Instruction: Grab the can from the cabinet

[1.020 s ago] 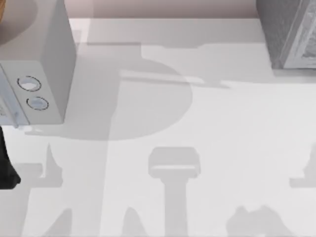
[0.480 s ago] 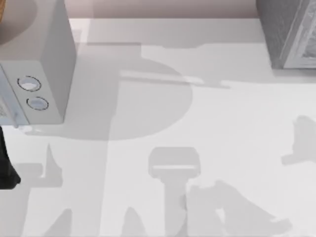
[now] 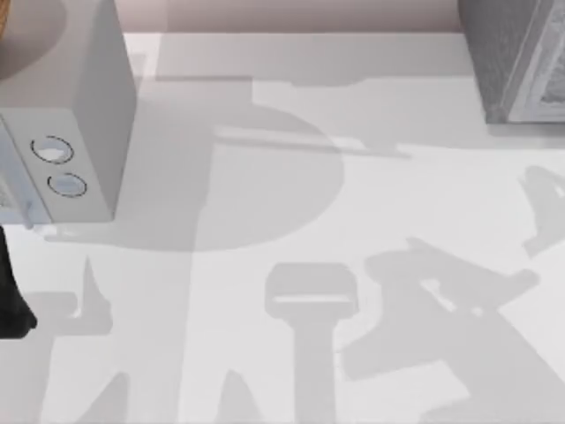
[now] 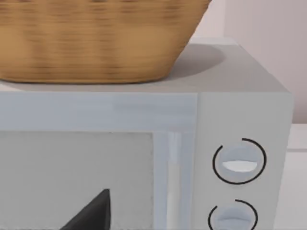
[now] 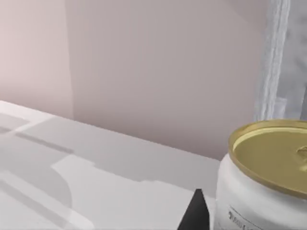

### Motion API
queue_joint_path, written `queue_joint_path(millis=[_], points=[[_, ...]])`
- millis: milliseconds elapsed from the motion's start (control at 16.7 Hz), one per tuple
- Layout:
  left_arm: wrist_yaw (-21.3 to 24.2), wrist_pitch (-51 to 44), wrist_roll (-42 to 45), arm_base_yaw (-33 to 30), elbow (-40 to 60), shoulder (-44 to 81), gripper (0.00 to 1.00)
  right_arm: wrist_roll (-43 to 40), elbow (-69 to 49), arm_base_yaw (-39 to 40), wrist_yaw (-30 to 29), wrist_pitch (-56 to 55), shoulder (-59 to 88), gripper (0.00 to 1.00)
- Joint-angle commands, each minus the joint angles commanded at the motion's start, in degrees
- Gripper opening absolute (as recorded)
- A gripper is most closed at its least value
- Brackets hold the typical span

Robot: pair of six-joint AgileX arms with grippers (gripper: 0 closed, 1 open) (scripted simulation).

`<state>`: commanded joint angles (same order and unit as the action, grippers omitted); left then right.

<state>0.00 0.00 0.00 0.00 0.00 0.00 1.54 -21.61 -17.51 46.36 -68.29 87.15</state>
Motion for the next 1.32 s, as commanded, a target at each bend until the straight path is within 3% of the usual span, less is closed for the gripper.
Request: queue_joint_path(millis=[300,600,1020,1320], points=[[0.00,0.00,0.00,0.00,0.00,0.00,1.00,0.37,-6.34,-5.18,13.16,-19.70,26.61,0.00],[0.00,0.00,0.00,0.00,0.00,0.00,1.00,0.55,-9.91,-8.01,20.91,-31.00,41.70,0.00],[0.00,0.00,0.00,0.00,0.00,0.00,1.00,0.66,-10.24,-8.06,21.83,-32.22,43.84,0.00],[0.00,0.00,0.00,0.00,0.00,0.00,1.00,0.30,-12.21,-4.92,18.48,-31.60,45.08,0.00]])
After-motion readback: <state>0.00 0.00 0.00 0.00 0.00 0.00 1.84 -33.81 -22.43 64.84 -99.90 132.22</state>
